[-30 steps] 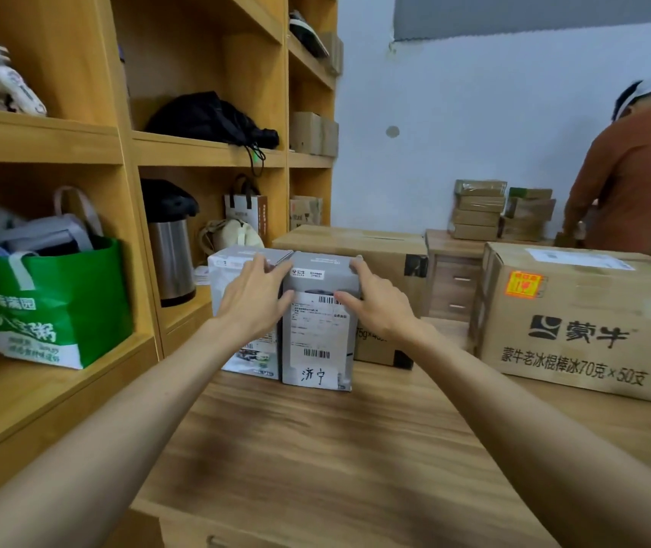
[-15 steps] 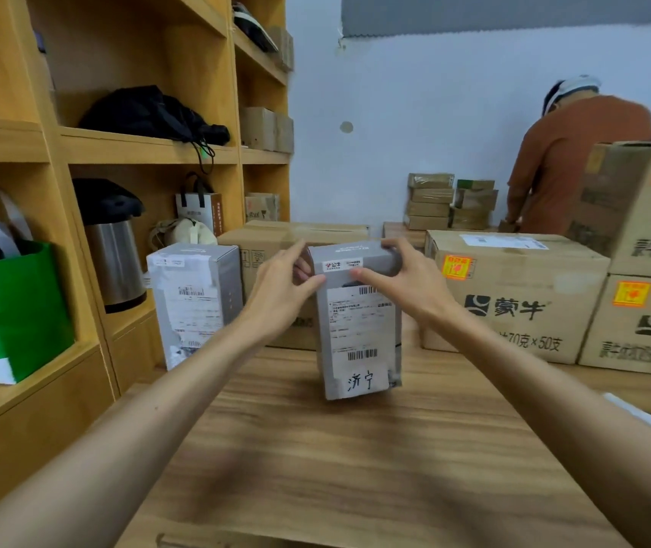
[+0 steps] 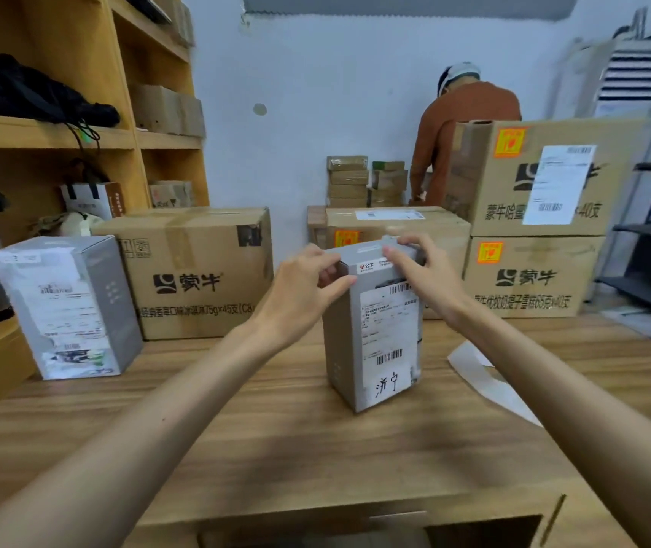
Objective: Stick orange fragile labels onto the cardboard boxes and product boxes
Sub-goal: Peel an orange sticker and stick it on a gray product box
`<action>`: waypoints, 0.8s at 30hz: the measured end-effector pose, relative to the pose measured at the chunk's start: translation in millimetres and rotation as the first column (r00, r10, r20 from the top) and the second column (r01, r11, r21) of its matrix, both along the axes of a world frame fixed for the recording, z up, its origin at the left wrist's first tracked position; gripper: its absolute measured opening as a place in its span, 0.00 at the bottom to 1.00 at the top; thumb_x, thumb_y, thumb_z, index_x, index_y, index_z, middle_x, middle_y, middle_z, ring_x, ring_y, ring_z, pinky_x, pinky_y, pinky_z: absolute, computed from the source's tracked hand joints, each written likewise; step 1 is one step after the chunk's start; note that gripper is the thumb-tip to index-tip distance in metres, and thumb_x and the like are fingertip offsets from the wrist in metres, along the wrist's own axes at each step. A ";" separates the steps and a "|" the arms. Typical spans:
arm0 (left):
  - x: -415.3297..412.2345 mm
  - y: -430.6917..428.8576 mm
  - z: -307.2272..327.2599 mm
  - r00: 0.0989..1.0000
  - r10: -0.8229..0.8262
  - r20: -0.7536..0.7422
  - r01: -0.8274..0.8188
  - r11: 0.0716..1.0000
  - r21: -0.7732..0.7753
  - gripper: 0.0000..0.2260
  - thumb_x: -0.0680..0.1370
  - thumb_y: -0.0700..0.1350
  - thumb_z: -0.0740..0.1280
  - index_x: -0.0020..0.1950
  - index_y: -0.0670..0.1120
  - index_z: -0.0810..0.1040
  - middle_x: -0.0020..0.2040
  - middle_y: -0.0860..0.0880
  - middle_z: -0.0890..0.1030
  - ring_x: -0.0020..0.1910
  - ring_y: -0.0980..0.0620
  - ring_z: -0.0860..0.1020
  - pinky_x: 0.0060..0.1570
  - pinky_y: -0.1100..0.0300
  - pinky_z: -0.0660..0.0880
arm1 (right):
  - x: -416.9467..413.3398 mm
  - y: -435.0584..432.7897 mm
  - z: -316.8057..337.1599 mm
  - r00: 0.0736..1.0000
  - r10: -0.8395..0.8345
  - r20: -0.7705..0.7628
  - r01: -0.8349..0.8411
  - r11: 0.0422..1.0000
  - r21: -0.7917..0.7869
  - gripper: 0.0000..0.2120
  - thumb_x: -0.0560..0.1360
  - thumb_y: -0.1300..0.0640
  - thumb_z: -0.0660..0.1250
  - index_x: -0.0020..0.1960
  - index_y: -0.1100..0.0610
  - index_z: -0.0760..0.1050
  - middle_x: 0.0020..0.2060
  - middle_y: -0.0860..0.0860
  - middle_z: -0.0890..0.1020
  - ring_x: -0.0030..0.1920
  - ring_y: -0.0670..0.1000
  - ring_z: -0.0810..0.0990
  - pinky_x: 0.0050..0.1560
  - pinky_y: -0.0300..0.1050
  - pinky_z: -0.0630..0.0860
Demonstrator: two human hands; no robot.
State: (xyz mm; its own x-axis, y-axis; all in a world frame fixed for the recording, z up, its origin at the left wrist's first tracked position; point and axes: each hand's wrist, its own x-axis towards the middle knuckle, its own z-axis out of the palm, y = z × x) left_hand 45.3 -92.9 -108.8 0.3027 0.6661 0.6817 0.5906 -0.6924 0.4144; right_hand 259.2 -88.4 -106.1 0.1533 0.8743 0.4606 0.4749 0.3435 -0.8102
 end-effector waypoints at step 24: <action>2.9 3.9 -46.5 0.944 -0.178 0.277 0.282 0.870 -0.404 0.42 0.75 0.58 0.73 0.77 0.74 0.48 0.81 0.58 0.62 0.78 0.56 0.64 0.74 0.42 0.65 | 35.0 -23.0 -57.6 0.958 0.282 -0.056 -0.285 0.957 -0.053 0.31 0.75 0.47 0.73 0.75 0.43 0.65 0.63 0.40 0.79 0.63 0.38 0.77 0.58 0.40 0.78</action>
State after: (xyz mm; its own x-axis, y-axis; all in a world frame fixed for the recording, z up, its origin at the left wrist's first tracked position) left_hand 48.2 -89.0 -155.3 0.3587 0.8390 0.4092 0.2922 -0.5173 0.8044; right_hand 294.2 -111.4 -163.7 -0.0843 0.9109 0.4039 0.3256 0.4082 -0.8528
